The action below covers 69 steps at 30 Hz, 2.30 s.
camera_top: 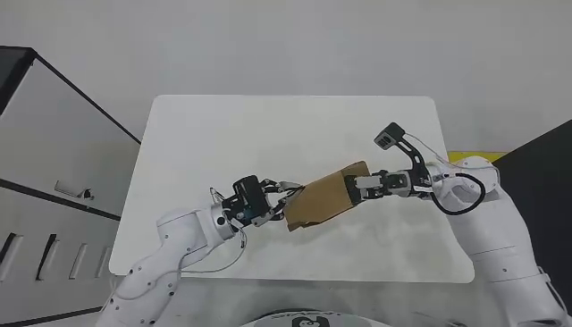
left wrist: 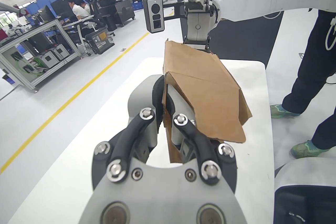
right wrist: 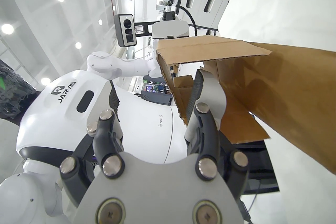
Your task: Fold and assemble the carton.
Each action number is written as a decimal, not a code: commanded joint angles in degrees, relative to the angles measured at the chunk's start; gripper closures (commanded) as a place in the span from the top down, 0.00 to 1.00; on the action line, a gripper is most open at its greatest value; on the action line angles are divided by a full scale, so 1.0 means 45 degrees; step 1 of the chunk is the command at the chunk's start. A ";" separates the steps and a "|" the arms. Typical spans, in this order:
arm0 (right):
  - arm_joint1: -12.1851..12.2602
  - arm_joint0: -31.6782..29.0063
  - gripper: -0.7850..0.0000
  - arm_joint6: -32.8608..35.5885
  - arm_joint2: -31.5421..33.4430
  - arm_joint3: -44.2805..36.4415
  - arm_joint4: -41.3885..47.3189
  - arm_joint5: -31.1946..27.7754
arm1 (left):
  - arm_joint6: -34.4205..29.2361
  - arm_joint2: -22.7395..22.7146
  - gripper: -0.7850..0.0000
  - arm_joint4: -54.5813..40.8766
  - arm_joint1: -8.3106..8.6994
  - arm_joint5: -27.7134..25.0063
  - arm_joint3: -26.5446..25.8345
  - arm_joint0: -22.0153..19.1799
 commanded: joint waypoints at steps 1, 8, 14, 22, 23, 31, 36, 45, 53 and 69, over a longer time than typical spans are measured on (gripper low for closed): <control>0.0023 0.0028 0.61 0.0067 0.0011 0.0031 -0.0091 -0.0076 | -0.0087 0.0011 0.00 -0.0065 0.0007 -0.0004 -0.0014 -0.0008; 0.0094 0.0159 0.46 0.0319 -0.0128 0.0108 -0.0501 -0.0476 | -0.0316 0.0215 0.00 -0.0372 0.0018 -0.0156 -0.0001 -0.0106; 0.0163 0.0288 0.43 0.0319 -0.0443 0.0110 -0.0698 -0.0762 | -0.0488 0.0425 0.00 -0.0441 0.0019 -0.0193 0.0043 -0.0277; 0.0241 0.0407 0.33 0.0267 -0.0657 0.0081 -0.0905 -0.0874 | -0.0625 0.0556 0.00 -0.0604 0.0031 -0.0213 0.0143 -0.0470; 0.0249 0.0411 0.31 0.0249 -0.0679 0.0088 -0.0922 -0.0892 | -0.0646 0.0566 0.00 -0.0627 0.0033 -0.0213 0.0158 -0.0491; 0.0291 0.0539 0.29 0.0193 -0.0983 0.0168 -0.1030 -0.0948 | -0.0706 0.0747 0.00 -0.0748 0.0035 -0.0166 0.0297 -0.0655; 0.0305 0.0643 0.00 0.0137 -0.1147 0.0263 -0.1052 -0.1004 | -0.0730 0.0861 0.00 -0.0778 0.0035 -0.0138 0.0391 -0.0774; 0.0343 0.0674 0.00 0.0060 -0.1305 0.0481 -0.0479 -0.1081 | -0.0593 0.0849 1.00 -0.0855 0.0031 0.0444 0.0377 -0.0845; 0.0333 0.0621 0.00 -0.0006 -0.1306 0.1083 0.0870 -0.1147 | -0.0103 0.0431 1.00 -0.0810 0.0081 0.1168 0.0260 -0.0535; 0.0298 0.0365 0.00 -0.0746 -0.1167 0.1290 0.1973 -0.1022 | 0.0148 -0.0197 0.00 -0.1135 0.0127 0.2144 0.0052 0.0023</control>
